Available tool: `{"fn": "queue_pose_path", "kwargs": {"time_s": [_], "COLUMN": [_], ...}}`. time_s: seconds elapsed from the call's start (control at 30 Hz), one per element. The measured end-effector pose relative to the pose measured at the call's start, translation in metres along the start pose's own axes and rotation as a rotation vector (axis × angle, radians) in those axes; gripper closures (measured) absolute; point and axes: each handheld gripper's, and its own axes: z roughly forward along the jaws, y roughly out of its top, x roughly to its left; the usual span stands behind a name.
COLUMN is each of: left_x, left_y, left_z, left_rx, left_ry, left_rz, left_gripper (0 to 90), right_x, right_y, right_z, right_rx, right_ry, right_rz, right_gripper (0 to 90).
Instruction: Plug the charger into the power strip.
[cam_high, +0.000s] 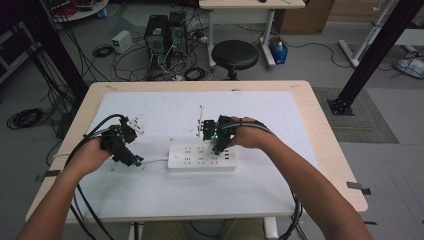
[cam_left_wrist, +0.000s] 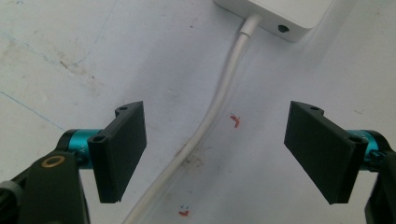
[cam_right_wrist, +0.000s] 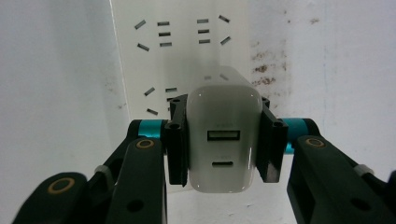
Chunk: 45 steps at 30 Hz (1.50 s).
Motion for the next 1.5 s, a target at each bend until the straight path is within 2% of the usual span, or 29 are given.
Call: {"fn": "queue_pose_path", "kwargs": {"time_s": [0.1,0.13,0.4,0.47,0.53,0.57,0.6,0.63,0.73,0.83,0.97,1.03,1.1,1.2,1.37,1.43,1.5], "left_x": [0.001,0.0,-0.001,-0.002,-0.003,-0.002,-0.003,-0.002,-0.002,-0.002,-0.002,-0.003,-0.002,-0.002,-0.002,-0.003,-0.003], "left_y": [-0.001,-0.001,0.0,0.0,-0.001,-0.001,-0.002,-0.003,-0.003,-0.003,-0.003,-0.003,-0.003,-0.002,-0.003,-0.003,-0.003], "left_z": [0.0,0.001,0.003,0.004,0.005,0.005,0.007,0.007,0.007,0.007,0.007,0.008,0.007,0.008,0.009,0.01,0.009], "left_rx": [0.002,-0.007,-0.004,0.007,0.001,0.012,-0.001,-0.001,0.004,-0.006,-0.011,-0.022,-0.006,-0.009,-0.006,-0.014,-0.006], "left_ry": [0.001,0.002,0.0,-0.001,-0.004,-0.005,-0.006,-0.008,-0.007,-0.009,-0.01,-0.011,-0.011,-0.013,-0.017,-0.018,-0.016], "left_rz": [-0.002,-0.014,-0.002,0.01,0.005,0.017,0.003,-0.002,0.002,-0.001,-0.007,-0.017,0.001,-0.001,0.002,-0.009,-0.001], "left_gripper": [21.0,21.0,21.0,21.0,21.0,21.0,21.0,21.0,21.0,21.0,21.0,21.0,21.0,21.0,21.0,21.0,21.0], "right_x": [0.0,0.001,-0.002,-0.005,-0.007,-0.005,-0.004,-0.004,-0.006,-0.004,-0.007,-0.008,-0.007,-0.007,-0.001,0.0,0.0], "right_y": [0.001,0.002,0.009,0.01,0.011,0.01,0.011,0.011,0.012,0.014,0.013,0.013,0.012,0.012,0.016,0.019,0.021], "right_z": [0.002,0.004,0.005,0.005,0.005,0.005,0.005,0.005,0.005,0.005,0.005,0.006,0.006,0.006,0.007,0.007,0.008], "right_rx": [0.009,0.017,0.055,0.062,0.063,0.066,0.067,0.066,0.078,0.086,0.083,0.075,0.067,0.067,0.077,0.095,0.109], "right_ry": [0.017,0.01,0.027,0.04,0.05,0.043,0.035,0.034,0.041,0.036,0.056,0.061,0.057,0.059,0.021,0.019,0.023], "right_rz": [-0.018,-0.027,-0.065,-0.107,-0.131,-0.155,-0.164,-0.152,-0.063,-0.039,-0.008,-0.012,-0.013,-0.015,-0.074,-0.084,-0.1], "right_gripper": [61.9,61.9,62.1,62.1,62.0,62.0,62.0,62.0,62.1,62.2,62.2,62.2,62.1,62.2,62.2,62.3,62.2]}}
